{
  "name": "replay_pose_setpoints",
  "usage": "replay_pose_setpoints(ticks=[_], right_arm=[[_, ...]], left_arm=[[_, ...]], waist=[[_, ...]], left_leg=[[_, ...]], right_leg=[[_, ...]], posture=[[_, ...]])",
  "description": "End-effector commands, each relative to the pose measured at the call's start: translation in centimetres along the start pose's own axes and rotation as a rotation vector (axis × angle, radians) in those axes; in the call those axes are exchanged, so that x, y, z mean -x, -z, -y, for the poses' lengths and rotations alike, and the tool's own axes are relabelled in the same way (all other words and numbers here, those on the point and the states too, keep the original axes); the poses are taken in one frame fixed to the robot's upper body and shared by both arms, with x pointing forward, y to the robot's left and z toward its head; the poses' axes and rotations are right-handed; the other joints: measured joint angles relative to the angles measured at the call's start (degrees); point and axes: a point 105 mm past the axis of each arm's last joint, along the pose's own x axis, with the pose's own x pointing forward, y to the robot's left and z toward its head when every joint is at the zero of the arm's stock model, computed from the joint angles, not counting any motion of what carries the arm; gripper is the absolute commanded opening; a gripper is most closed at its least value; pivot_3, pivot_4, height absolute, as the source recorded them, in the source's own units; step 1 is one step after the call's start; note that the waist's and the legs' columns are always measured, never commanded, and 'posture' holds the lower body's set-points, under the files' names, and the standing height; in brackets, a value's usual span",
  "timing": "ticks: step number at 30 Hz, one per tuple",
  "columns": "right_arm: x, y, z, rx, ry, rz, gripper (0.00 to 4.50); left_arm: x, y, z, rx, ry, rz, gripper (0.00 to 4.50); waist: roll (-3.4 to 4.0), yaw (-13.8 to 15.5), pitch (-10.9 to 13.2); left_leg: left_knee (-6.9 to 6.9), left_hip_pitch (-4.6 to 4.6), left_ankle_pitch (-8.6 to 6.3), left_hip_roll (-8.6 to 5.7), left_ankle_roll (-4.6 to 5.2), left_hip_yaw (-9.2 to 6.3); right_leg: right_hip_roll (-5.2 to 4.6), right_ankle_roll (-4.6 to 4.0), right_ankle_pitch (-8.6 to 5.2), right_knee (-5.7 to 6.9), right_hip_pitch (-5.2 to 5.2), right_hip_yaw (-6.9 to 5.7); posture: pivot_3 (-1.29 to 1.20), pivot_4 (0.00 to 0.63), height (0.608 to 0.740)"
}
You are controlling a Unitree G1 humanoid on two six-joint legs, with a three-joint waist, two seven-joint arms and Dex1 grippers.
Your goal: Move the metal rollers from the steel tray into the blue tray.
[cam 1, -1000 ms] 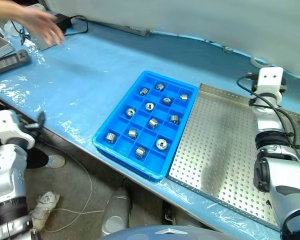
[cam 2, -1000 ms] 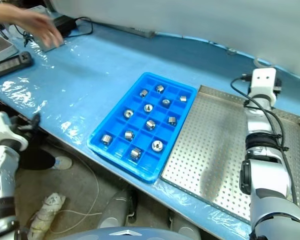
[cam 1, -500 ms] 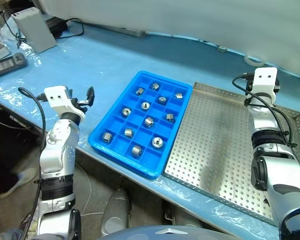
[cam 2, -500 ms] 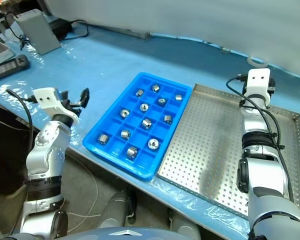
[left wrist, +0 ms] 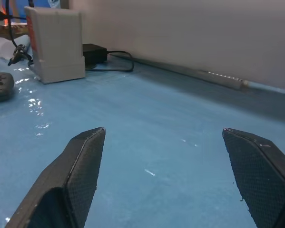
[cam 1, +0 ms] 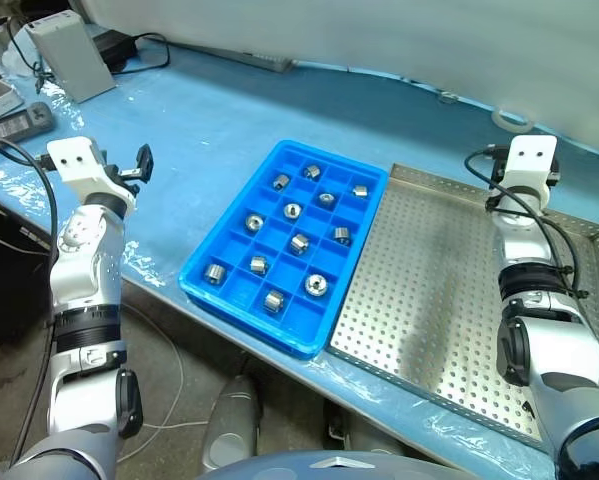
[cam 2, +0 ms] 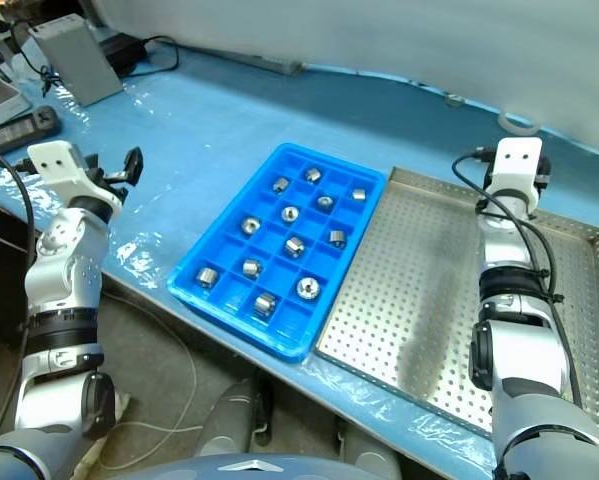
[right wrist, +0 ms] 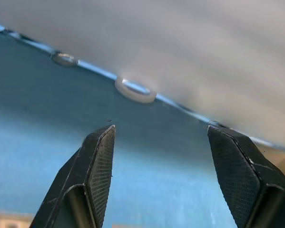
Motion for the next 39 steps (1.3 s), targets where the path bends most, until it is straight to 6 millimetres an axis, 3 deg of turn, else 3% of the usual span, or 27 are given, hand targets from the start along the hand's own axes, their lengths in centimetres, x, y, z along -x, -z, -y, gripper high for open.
replay_pose_setpoints(ticks=[1, 22, 39], right_arm=[[-0.3, -2.1, 1.1, -0.027, 0.038, 0.065, 3.20], [-0.8, -3.5, 3.1, -0.003, 0.081, 0.085, 3.20], [-1.3, -4.8, 2.4, 0.018, 0.043, 0.109, 3.20]], left_arm=[[-0.4, -1.0, 0.8, 0.004, 0.022, 0.039, 4.17], [-1.7, -1.0, 2.0, 0.049, 0.042, 0.064, 4.17], [-1.0, 0.1, 2.1, 0.077, 0.025, 0.070, 4.17]], waist=[[0.00, -0.13, 0.00], [0.00, -0.24, 0.00], [-0.01, -0.17, 0.00]], left_leg=[[0.00, -0.04, 0.00, 0.00, 0.00, 0.03], [0.00, -0.06, 0.01, 0.07, -0.01, 0.13], [0.00, -0.06, 0.00, 0.08, 0.00, 0.14]], right_leg=[[0.00, 0.00, 0.00, 0.02, -0.06, 0.02], [0.04, 0.00, 0.01, 0.04, -0.13, 0.08], [0.05, -0.01, 0.01, 0.04, -0.14, 0.09]], posture=[[0.08, 0.150, 0.740], [0.05, 0.150, 0.740], [0.07, 0.150, 0.740]])
